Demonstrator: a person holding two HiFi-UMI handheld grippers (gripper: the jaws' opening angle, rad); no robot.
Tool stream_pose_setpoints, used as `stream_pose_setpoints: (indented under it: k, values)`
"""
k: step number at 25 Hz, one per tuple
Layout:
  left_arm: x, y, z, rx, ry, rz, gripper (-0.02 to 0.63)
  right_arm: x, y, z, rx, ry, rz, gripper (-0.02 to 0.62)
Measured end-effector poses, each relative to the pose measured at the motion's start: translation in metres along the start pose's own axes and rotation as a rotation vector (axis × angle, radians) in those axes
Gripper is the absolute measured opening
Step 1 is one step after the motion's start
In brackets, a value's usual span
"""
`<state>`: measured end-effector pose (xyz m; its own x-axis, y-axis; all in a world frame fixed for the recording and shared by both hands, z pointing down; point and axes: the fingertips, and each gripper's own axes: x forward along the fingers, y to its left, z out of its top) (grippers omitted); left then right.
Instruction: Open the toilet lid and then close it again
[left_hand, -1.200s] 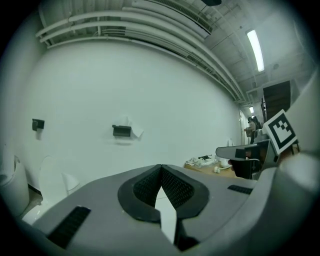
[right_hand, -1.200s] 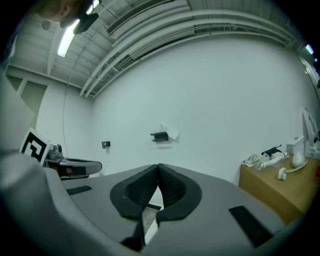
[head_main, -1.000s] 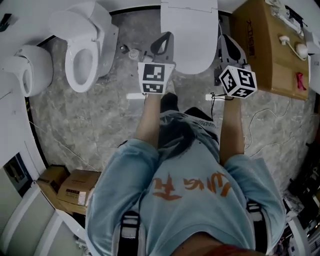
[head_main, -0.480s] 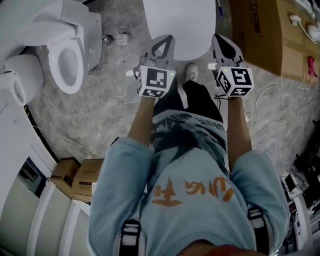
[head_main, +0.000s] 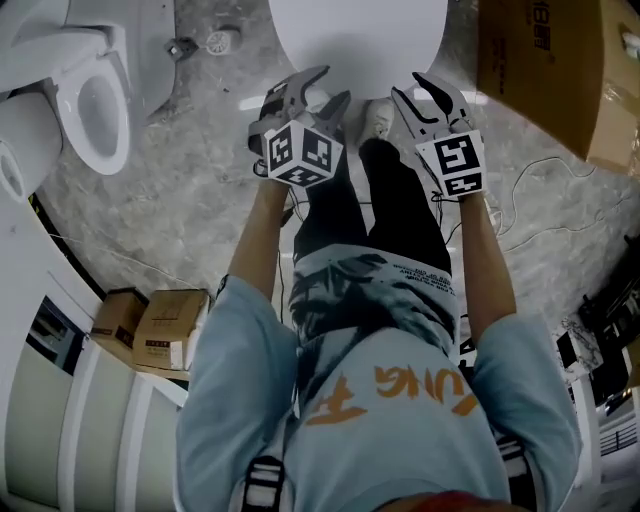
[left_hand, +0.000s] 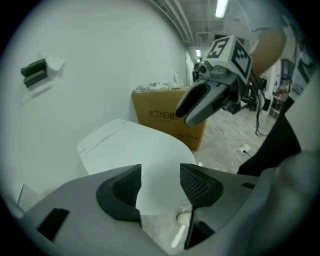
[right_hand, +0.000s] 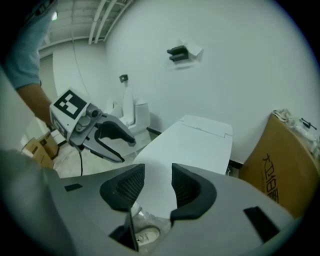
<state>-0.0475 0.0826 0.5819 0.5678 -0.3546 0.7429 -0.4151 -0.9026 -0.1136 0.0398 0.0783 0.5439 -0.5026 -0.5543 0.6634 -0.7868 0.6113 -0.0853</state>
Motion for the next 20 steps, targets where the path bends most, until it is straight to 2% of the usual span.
stream_pose_setpoints:
  k: [4,10,13,16,20]
  values:
    - [0.027,-0.025,-0.044,0.202,0.104,-0.061,0.324,0.028,0.010,-0.051,-0.178,0.100,0.071,0.232]
    - [0.071,-0.048,-0.095,0.425,0.208,-0.102,0.353,0.067,0.022,-0.122,-0.533,0.237,0.157,0.307]
    - [0.090,-0.058,-0.113,0.509,0.243,-0.113,0.357,0.086,0.025,-0.149,-0.682,0.282,0.180,0.337]
    - [0.103,-0.061,-0.122,0.577,0.260,-0.077,0.360,0.103,0.025,-0.166,-0.784,0.285,0.175,0.344]
    - [0.117,-0.062,-0.124,0.603,0.233,-0.032,0.361,0.118,0.026,-0.170,-0.867,0.261,0.152,0.345]
